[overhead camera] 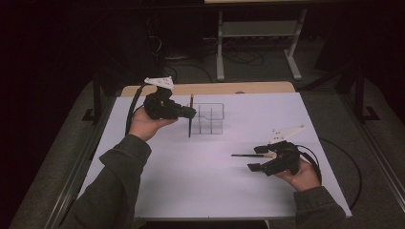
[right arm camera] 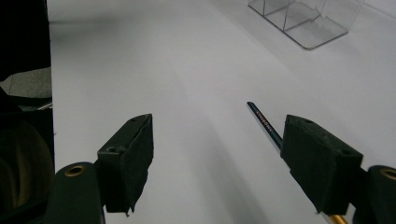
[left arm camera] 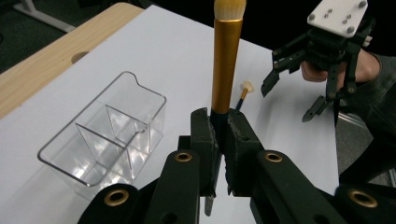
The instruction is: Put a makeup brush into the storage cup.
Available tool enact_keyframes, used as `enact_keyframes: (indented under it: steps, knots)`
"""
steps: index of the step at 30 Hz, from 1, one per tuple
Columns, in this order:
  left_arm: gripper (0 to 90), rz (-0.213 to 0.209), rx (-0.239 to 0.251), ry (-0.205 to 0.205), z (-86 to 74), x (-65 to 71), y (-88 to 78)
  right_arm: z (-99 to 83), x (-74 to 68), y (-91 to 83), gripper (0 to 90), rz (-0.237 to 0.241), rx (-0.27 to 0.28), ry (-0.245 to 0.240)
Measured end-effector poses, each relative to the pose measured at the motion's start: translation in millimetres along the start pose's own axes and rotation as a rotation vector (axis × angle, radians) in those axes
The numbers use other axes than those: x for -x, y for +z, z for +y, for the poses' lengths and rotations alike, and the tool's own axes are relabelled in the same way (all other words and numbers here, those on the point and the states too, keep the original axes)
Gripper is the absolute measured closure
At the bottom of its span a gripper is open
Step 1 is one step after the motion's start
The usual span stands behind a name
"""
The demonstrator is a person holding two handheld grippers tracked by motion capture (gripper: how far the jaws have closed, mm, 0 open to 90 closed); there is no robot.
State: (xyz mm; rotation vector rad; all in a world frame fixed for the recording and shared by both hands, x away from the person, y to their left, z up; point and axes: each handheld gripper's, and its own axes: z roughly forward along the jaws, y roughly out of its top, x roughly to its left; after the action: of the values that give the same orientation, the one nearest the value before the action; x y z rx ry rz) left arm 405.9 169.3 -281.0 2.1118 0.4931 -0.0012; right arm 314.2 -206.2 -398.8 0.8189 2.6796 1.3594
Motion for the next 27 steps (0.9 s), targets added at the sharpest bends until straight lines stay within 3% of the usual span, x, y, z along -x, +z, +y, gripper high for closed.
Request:
enact_keyframes:
  steps: [14, 27]
  knots:
    - [83.2, 0.016, 0.003, -0.001, 19.1, -13.8, 4.5, -3.0, 2.6, -0.4, 22.6, -0.003, -0.005, 0.005]
    - [83.2, 0.048, 0.039, -0.049, 30.3, -34.9, 4.7, -4.8, 3.3, -4.1, 22.5, -0.008, 0.007, 0.013]
